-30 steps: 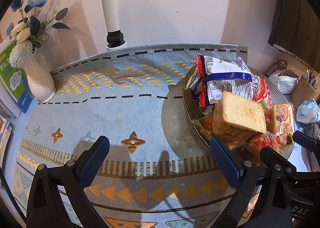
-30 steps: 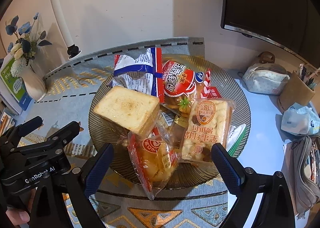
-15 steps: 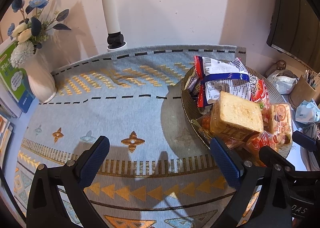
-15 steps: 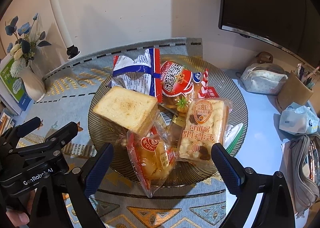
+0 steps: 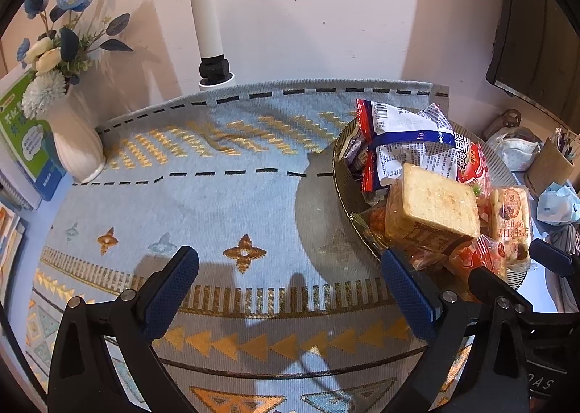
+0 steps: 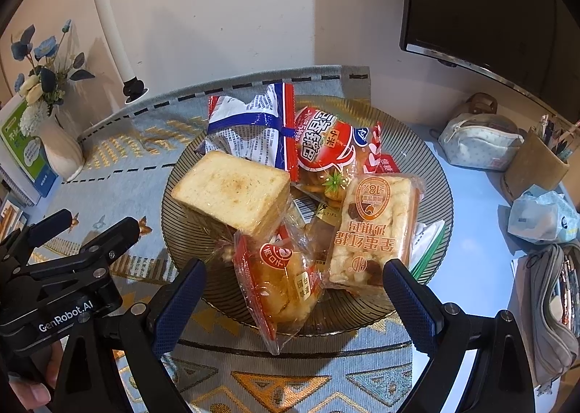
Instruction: Organize snacks
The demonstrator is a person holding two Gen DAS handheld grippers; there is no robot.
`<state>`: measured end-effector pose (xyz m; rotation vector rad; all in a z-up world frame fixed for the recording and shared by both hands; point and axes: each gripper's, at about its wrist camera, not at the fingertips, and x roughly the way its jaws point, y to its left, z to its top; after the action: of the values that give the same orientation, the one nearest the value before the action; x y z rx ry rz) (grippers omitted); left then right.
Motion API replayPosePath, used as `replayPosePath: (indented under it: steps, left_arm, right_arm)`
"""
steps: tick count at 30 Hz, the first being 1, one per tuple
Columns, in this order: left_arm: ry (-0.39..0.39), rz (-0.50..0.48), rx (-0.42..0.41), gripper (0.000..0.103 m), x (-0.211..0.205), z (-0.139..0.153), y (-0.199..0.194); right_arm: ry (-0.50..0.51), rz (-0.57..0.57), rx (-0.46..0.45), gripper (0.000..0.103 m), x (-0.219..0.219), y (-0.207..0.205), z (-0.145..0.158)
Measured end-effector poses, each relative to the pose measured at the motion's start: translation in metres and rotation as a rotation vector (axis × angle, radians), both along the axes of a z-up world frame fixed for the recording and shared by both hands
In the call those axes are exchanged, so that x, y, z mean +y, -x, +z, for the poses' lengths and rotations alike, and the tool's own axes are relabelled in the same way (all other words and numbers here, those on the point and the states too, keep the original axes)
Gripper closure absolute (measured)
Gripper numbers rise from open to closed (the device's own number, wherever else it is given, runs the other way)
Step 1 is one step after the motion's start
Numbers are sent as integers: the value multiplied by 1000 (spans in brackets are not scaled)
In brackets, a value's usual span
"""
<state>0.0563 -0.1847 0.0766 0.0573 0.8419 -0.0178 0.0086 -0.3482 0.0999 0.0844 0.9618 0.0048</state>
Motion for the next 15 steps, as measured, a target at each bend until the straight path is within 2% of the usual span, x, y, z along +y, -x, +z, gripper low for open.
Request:
replayPosePath:
  steps: [15]
  left_arm:
    - [1,5,6,2,1,-1,0]
  right_arm:
    - [-1,0,1,6,2,0,1]
